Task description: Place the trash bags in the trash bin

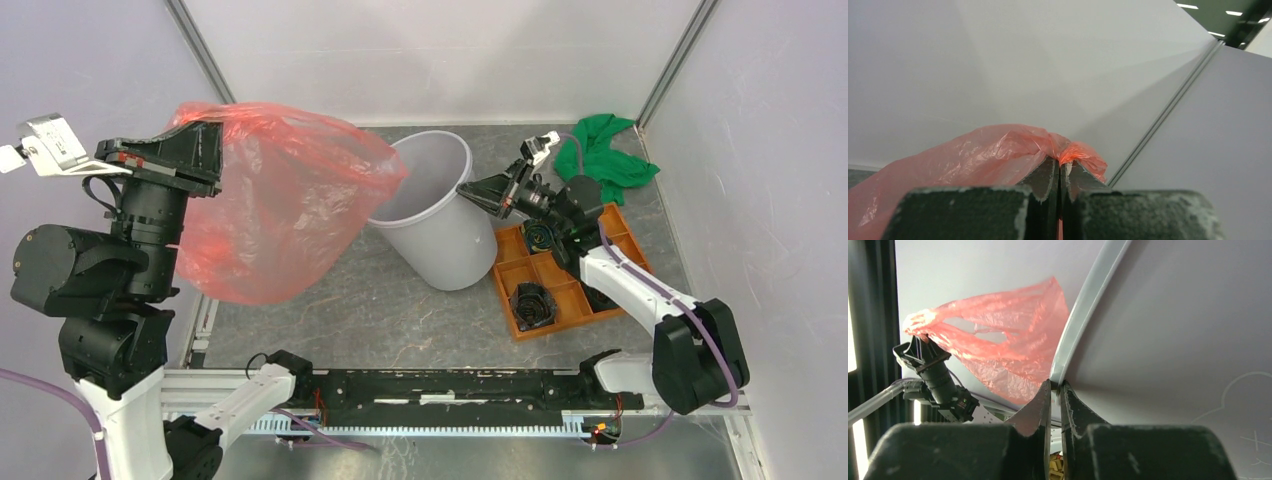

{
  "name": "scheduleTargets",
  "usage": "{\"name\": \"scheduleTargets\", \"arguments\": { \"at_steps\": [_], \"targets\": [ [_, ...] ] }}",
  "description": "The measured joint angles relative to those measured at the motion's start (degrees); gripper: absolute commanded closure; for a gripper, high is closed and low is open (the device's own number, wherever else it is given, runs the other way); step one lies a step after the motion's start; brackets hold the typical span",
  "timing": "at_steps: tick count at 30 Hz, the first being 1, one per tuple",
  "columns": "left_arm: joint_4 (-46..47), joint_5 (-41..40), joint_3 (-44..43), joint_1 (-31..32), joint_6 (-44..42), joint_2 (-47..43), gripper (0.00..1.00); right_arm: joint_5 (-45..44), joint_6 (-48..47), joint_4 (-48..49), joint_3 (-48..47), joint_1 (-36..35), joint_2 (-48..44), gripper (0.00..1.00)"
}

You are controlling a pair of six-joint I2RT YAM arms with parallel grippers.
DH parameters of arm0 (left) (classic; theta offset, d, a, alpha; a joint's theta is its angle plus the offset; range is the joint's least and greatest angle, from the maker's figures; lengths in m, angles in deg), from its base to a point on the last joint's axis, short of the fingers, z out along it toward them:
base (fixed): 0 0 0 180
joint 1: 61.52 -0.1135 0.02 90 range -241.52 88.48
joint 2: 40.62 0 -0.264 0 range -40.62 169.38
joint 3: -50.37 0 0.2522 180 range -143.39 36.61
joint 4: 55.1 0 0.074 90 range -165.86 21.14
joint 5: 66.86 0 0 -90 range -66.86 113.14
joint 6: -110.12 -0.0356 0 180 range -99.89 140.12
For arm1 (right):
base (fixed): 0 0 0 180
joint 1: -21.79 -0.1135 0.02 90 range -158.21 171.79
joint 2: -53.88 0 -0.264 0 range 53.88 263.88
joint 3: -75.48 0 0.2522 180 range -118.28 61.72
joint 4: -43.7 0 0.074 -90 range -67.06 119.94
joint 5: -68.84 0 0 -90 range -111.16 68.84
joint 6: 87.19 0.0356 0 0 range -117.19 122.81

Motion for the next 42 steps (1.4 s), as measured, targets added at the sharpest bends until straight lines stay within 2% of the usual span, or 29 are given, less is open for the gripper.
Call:
{"name": "scheduleTargets", "arguments": {
  "at_steps": [6,12,14,18,21,22,25,27,31,37,42],
  "targets": [
    [2.2,3.7,-1.7,0.0,2.0,1.6,0.98,0.3,-1.2,3.8,4.9,0.0,-3.0,1.00],
    [5.4,7.9,-2.1,0.0,5.1,4.1,0.98,0.5,-10.0,-1.3,6.7,0.6,-5.8,0.99],
    [6.2,9.2,-2.1,0.0,5.9,5.2,0.98,0.7,-11.9,-2.0,8.1,1.4,-6.8,0.92],
    [6.8,10.7,-1.9,0.0,7.5,6.6,0.98,-0.3,-18.8,-11.3,10.1,4.3,-7.9,0.89],
    [7.7,12.4,-1.7,0.0,8.9,7.3,0.98,-0.9,-22.1,-15.6,10.2,5.4,-7.9,0.99],
    [8.1,13.1,-1.6,0.0,9.3,7.6,0.98,-0.9,-22.8,-16.2,10.2,5.5,-7.7,0.99],
    [9.4,14.7,-1.6,0.0,10.7,8.1,0.98,0.0,-23.6,-15.3,10.2,5.5,-6.1,0.86],
    [9.9,15.3,-1.6,0.0,11.1,8.3,0.98,0.9,-25.2,-15.0,10.0,5.5,-4.2,0.70],
    [10.3,15.9,-1.2,0.0,11.2,8.2,0.98,0.2,-33.6,-21.6,7.8,5.6,-3.5,0.48],
    [10.2,15.4,0.2,0.0,11.2,7.2,0.98,-2.5,-43.5,-25.7,5.6,5.6,-3.6,0.39],
    [10.1,15.0,0.5,0.0,11.1,7.2,0.98,-2.5,-45.5,-22.1,5.7,5.6,0.7,0.29]
  ]
}}
